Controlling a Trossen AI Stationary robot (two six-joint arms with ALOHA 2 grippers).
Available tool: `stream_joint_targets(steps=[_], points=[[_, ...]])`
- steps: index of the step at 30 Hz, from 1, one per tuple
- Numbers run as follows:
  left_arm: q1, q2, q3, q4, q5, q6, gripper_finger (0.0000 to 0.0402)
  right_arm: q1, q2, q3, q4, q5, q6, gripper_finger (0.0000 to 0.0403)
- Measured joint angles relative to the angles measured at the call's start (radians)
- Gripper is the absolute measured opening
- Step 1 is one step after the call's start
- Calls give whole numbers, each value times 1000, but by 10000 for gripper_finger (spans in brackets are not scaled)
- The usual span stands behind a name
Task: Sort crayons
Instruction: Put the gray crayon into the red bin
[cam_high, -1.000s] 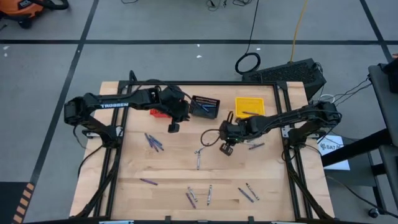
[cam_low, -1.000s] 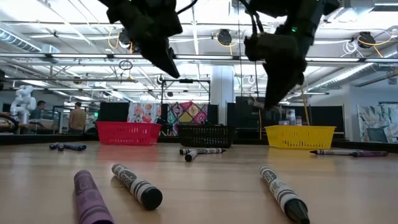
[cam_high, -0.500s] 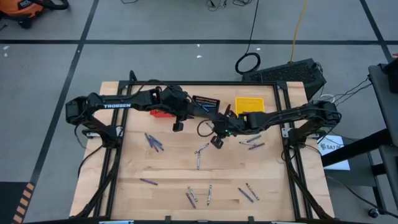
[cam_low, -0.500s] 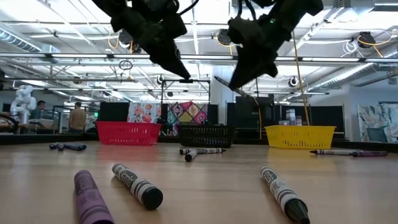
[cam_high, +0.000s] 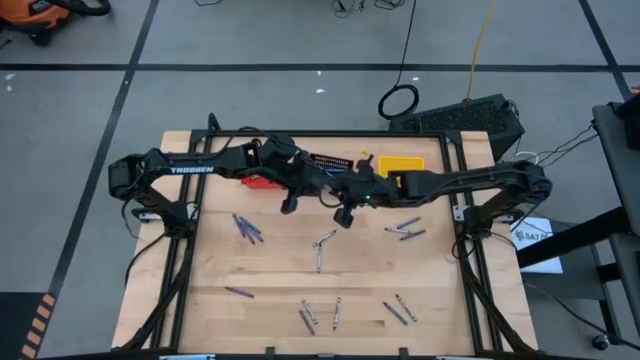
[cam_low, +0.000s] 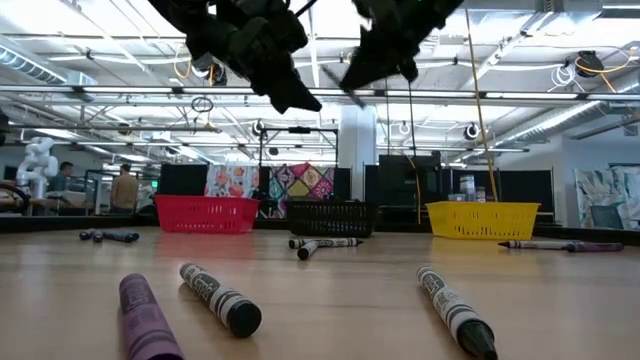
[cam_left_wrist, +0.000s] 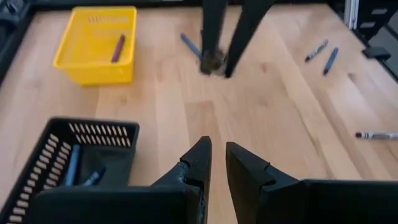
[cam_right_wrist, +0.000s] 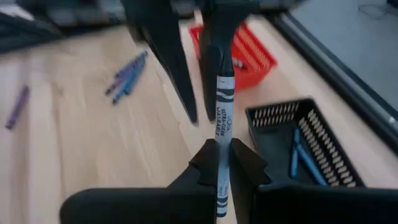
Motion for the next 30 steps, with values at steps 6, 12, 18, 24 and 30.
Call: stream_joint_targets(steps=[6,12,18,24,30], points=[[-10,0,0,72,-5,-16,52,17,-65,7,-45,4,-10,0],[-26,0,0,95,-120,-14,52,24,-108,8,-93,73,-9,0],[-26,0,8,99,-84,-40,62,29,-113,8,-119,81,-9,0],[-27,0,8,175,-77,-43,111,30,-113,8,-113,82,-9,0],[-45,0,9,273,-50,-119,127,30,-113,8,-95,81,-26,0]])
